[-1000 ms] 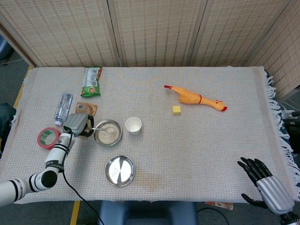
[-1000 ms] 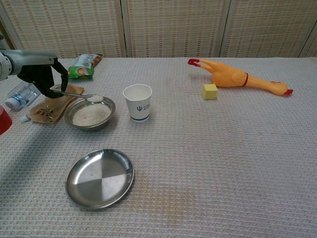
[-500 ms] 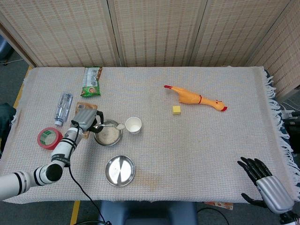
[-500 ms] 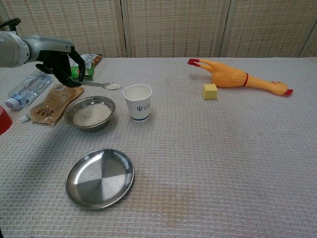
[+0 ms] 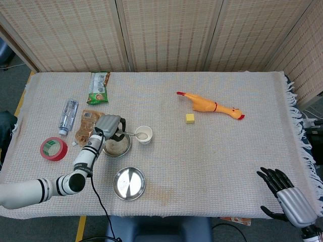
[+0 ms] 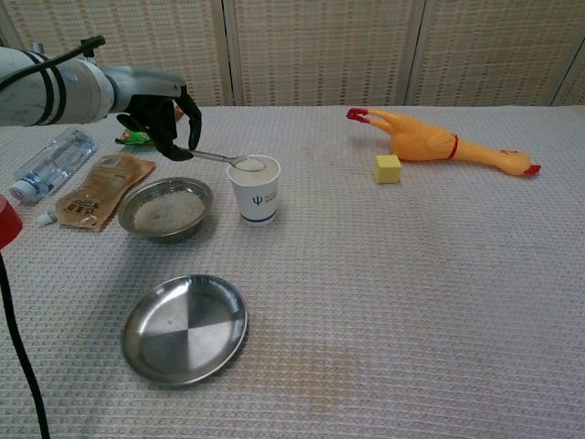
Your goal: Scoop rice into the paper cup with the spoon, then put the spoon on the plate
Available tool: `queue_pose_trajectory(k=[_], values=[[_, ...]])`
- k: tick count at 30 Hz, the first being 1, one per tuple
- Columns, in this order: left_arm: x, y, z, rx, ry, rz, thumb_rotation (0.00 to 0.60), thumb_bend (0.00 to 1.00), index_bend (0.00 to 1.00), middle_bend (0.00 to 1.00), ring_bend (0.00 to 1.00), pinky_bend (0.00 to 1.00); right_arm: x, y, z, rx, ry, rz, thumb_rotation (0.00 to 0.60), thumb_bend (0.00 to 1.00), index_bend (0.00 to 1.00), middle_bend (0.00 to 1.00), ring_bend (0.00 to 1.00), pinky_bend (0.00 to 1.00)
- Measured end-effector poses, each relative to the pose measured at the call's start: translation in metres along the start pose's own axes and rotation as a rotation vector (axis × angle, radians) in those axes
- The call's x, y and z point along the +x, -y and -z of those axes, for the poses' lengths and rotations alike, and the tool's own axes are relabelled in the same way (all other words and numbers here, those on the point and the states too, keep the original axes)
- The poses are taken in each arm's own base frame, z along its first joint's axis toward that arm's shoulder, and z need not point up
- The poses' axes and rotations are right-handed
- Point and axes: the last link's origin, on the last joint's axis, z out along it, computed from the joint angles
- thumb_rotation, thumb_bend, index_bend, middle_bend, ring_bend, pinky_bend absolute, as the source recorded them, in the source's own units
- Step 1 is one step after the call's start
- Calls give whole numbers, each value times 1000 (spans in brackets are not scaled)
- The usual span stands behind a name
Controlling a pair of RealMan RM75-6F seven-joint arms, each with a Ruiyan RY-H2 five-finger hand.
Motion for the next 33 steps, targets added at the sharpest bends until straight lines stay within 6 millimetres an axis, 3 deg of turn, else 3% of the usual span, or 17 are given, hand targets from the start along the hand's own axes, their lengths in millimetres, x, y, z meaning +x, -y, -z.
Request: queue_pose_trajectory(k=[16,33], values=[[-10,5,-11,22,-105,-156,600,687,906,1000,1000,1000,0,-3,-2,-18,10,1,600,118,0,0,0,0],[-34,-3,-1,-91,-379,-479,600,681,903,1000,1000,1000,4,-2,3,-10,22,-16,600,119,0,0,0,0]])
